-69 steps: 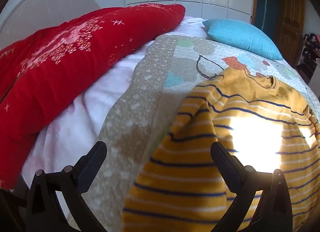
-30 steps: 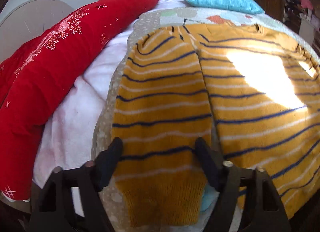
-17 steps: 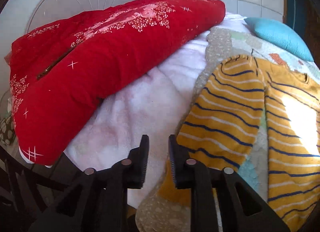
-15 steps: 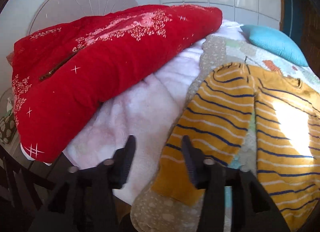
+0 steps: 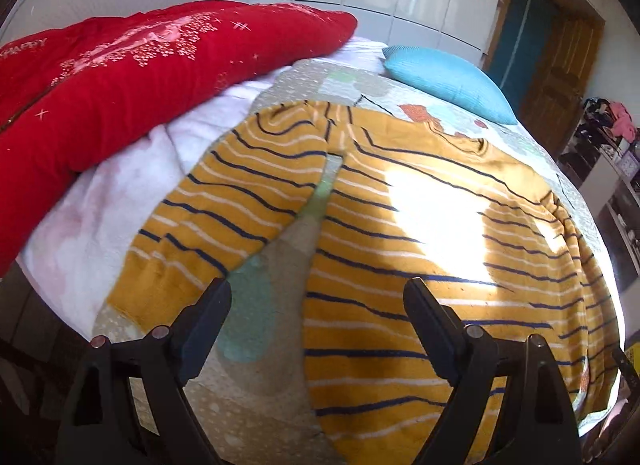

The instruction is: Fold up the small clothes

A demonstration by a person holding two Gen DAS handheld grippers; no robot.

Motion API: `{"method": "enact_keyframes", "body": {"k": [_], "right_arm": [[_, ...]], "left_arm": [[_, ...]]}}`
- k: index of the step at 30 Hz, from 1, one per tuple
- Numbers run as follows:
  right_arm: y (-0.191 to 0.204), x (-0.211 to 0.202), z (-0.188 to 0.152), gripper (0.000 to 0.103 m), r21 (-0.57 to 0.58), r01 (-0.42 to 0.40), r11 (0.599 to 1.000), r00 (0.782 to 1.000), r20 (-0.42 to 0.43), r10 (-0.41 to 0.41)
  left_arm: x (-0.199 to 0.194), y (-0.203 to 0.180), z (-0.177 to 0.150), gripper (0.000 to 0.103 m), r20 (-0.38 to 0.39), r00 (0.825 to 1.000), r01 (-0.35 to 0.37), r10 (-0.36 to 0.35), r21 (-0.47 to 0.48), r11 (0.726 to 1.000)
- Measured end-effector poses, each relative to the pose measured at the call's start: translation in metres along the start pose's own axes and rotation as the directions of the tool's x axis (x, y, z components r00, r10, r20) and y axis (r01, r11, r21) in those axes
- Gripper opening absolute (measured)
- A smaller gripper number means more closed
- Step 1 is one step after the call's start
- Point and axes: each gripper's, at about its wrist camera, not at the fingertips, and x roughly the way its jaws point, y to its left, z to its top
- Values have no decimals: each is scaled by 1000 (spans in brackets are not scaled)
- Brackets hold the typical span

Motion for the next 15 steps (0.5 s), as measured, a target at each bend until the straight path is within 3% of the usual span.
{"method": "enact_keyframes", "body": {"k": [1,2,3,5,8,11,15], "right_arm": [[2,9,-2,65,-5,-18,1000,999,-31,18],[4,15,-4,55,-15,-57,998,997,-50,56],[6,19,-6,24,-31,-94,995,993,-78,91],[11,22,-2,10,-76,-101,992,991,-95,93],[-5,18,26,6,-71,-73,995,996,-62,68],[-38,16,67,5,-60,92,994,996,22,-91],[-78,38,124,5,-22,239,971,970,46,-238]], "left_arm": [[1,-4,-2,87,-8,1000,8,-8,7,1000],[2,-7,-4,87,-12,1000,12,-12,17,1000],[2,-10,-5,87,-16,1000,11,-11,30,999],[3,-13,-7,87,-17,1000,-3,4,57,998],[-2,-16,-9,87,2,1000,-27,27,78,997],[-4,-13,-10,87,9,999,-37,37,77,996],[-3,-11,-11,87,-4,999,-32,33,72,997]]}}
